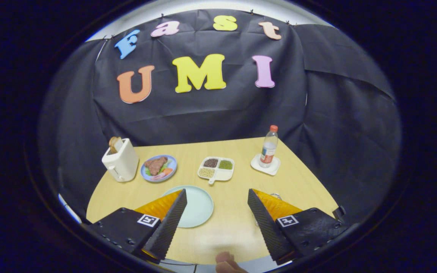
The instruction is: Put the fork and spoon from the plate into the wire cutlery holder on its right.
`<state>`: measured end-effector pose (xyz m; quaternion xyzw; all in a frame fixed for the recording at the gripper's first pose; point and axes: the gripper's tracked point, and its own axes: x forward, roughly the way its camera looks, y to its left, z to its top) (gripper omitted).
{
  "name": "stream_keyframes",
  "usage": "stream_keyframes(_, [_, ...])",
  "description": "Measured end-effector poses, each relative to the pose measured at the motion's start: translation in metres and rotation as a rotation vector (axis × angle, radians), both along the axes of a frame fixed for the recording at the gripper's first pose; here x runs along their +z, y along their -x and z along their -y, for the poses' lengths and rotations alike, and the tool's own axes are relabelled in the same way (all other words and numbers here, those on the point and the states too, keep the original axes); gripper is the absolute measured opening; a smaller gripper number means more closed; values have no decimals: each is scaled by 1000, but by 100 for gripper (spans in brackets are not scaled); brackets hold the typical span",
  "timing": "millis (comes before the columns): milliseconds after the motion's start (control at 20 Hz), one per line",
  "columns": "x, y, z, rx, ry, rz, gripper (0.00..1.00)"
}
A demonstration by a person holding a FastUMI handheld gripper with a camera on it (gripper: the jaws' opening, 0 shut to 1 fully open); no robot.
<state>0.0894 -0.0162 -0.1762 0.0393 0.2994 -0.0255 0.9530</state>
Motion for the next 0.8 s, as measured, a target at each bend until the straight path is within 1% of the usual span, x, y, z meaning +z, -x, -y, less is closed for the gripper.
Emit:
stream_keyframes(200, [43, -1, -7, 30, 21, 150, 96])
stream_keyframes(300, [66, -1, -20, 61, -3, 238, 96])
stream_keyframes(500, [104, 6, -26, 71, 16, 391, 96])
stream_keyframes(600, [114, 7, -26, 67, 27, 432, 96])
stream_keyframes(800, [126, 4, -26, 55, 29, 449, 96])
